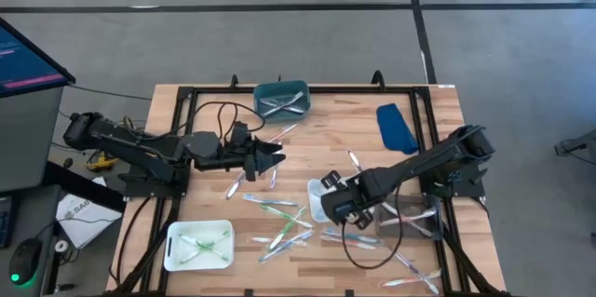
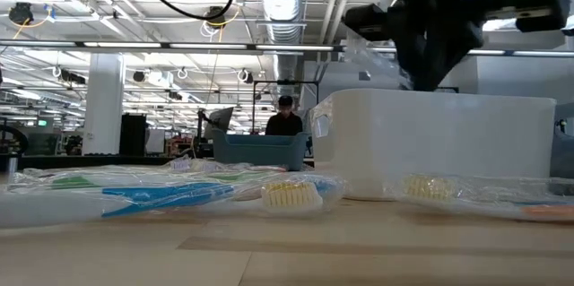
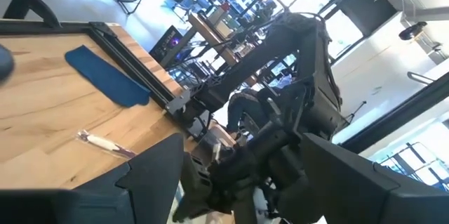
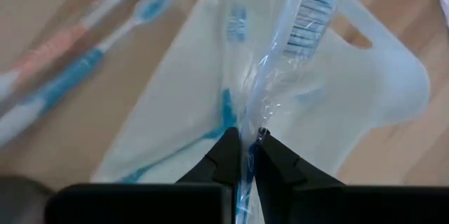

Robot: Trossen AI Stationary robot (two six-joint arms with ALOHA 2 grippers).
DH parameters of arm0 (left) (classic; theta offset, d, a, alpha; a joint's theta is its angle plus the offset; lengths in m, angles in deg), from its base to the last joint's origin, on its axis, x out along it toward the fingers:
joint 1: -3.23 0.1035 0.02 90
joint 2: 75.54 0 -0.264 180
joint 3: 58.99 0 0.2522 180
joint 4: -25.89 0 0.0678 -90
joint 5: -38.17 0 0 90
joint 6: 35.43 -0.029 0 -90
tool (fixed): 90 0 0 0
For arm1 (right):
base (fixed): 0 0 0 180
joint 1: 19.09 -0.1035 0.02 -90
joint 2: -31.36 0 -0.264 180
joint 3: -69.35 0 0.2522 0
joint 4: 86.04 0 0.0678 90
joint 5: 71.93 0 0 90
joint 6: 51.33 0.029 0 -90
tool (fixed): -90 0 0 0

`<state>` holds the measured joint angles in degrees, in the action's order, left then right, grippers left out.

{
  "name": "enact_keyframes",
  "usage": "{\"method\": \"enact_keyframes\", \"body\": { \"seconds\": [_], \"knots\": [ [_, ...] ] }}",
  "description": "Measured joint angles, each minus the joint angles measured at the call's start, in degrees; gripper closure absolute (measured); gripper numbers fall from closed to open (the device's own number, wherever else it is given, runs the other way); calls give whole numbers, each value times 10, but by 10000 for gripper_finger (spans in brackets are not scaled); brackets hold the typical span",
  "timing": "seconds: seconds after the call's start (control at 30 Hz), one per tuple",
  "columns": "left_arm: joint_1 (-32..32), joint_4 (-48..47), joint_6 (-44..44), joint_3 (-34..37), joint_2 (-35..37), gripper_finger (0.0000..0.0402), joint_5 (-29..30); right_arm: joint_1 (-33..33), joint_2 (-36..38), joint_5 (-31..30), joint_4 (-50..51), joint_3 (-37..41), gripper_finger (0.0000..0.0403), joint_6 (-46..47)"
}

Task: Pick & Place Toothbrushes
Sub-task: Put the blue toothbrush into the top white bin

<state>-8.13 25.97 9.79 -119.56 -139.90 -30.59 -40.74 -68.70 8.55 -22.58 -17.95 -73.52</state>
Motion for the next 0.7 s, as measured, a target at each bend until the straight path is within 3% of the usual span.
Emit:
{"method": "enact_keyframes", "body": {
  "seconds": [0.33,0.7],
  "knots": [
    [2,-1,-2,0,0,119,3,6,-6,5,0,-1,373,-2],
    [1,-1,-2,0,0,119,2,9,-6,5,-6,-1,315,-2]
  ]
}}
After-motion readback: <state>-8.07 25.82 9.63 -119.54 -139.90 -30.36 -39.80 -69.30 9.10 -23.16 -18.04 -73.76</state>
